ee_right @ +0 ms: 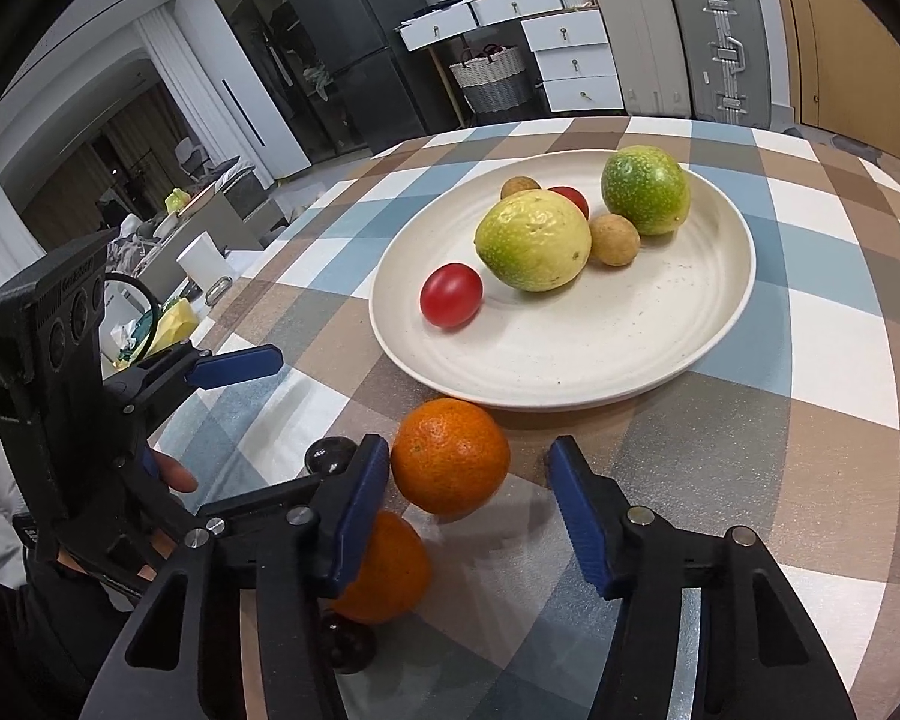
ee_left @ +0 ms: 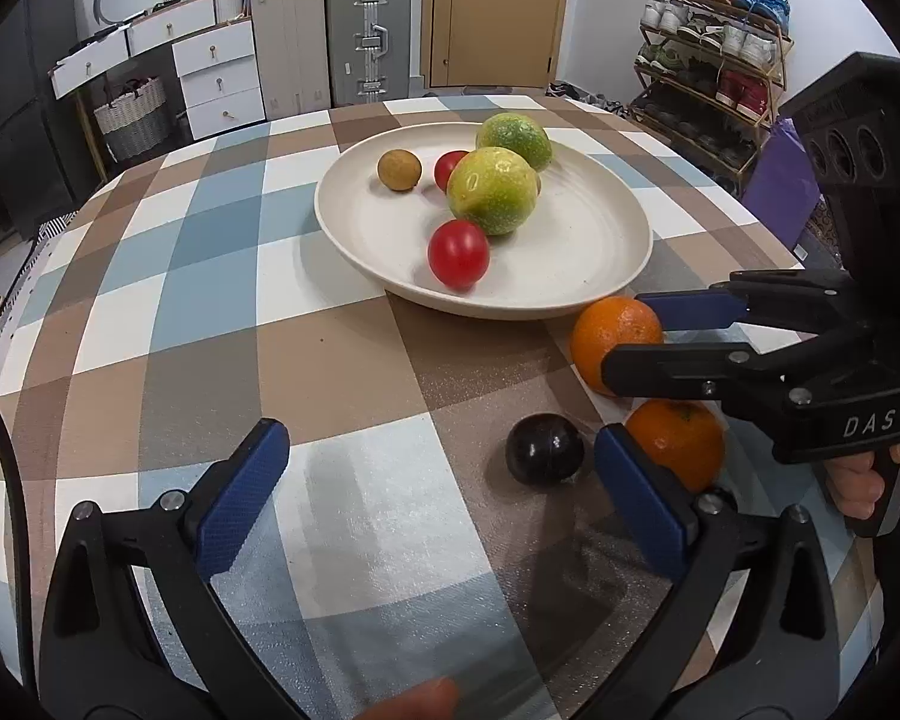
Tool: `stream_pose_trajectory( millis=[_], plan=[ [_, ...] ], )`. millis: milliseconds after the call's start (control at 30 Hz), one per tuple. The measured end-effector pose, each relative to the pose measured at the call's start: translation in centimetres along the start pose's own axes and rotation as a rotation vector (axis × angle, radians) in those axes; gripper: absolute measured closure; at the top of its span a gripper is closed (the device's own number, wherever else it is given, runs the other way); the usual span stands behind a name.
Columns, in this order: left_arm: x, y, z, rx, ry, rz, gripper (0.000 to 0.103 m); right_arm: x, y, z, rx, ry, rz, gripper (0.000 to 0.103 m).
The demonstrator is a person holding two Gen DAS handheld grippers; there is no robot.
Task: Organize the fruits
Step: 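Grasp an orange with the right tool while the left tool grasps a dark plum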
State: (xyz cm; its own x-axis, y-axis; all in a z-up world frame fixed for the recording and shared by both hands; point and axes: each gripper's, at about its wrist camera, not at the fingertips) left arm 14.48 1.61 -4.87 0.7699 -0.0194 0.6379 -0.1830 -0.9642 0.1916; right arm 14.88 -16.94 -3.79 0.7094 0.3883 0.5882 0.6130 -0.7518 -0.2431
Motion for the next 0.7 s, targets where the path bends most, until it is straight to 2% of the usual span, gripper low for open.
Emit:
stream_pose_trajectory(
  millis=[100,167,367,600,700],
  plan=[
    [-0.1,0.1,0.3,-0.025,-0.018,0.006,0.009,0.0,-0.2,0.1,0.005,-0.002,-0.009,0.048],
    [-0.1,0.3,0.5,-0.034,-0.031,0.012,0.019,-0.1,-0.3,0.1,0.002,-0.001,-0.015,0.049],
    [-0.3,0.4,0.7,-0.065,-0.041,0.018,0.024,-0.1,-0.6,0.1,0.005,0.003,-0.031,0.059],
    [-0.5,1.1,0.5,-0.1,-0.044,0.049,0.03,-0.2,-0.8,0.0,-0.006,0.011,-0.042,0.061],
    [-0.5,1.1,0.4,-0.111,-0.039,0.049,0.037,-0.2,-0.9,-0.1,-0.006,0.014,-0.048,0.062]
  ],
)
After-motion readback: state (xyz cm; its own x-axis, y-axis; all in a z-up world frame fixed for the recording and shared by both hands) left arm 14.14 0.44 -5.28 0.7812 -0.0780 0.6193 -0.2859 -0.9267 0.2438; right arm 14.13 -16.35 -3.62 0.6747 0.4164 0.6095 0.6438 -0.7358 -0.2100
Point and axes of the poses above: each gripper's, at about its wrist camera, not at the fingertips, and z roughly the way its jaws point, y to its right, x to its top, and after that the axes turned 10 degrees about -x, right-handed
